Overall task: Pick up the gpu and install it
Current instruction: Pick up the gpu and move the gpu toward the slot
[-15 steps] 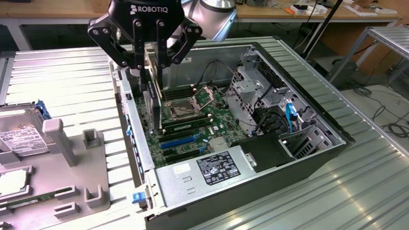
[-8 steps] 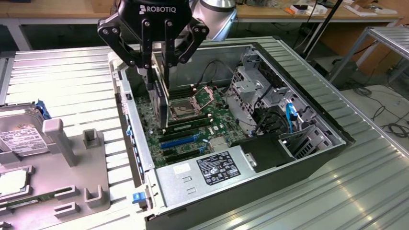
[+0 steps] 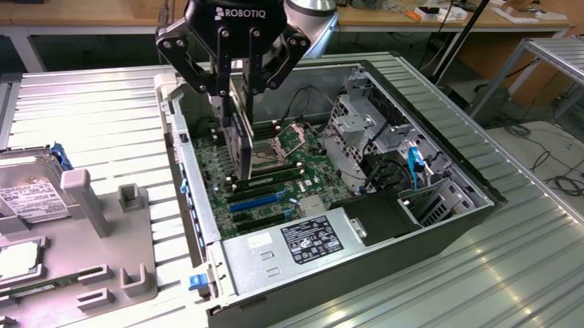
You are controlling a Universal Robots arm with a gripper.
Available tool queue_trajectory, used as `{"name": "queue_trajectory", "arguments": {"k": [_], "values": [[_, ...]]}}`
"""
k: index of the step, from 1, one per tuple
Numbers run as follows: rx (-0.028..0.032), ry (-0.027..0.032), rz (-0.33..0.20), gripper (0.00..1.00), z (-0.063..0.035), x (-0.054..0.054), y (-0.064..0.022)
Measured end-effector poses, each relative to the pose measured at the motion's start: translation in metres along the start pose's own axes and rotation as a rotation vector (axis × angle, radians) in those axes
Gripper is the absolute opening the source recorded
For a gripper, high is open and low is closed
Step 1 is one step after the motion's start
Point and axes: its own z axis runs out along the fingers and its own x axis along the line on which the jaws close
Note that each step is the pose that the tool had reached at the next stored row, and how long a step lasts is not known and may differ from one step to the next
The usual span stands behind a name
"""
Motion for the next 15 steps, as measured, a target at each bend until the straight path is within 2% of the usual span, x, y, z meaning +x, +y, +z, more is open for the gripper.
{"name": "queue_trajectory", "arguments": {"k": [15], "values": [[0.0001, 0.0, 0.0, 0.27, 0.0002, -0.024, 0.0018]]}}
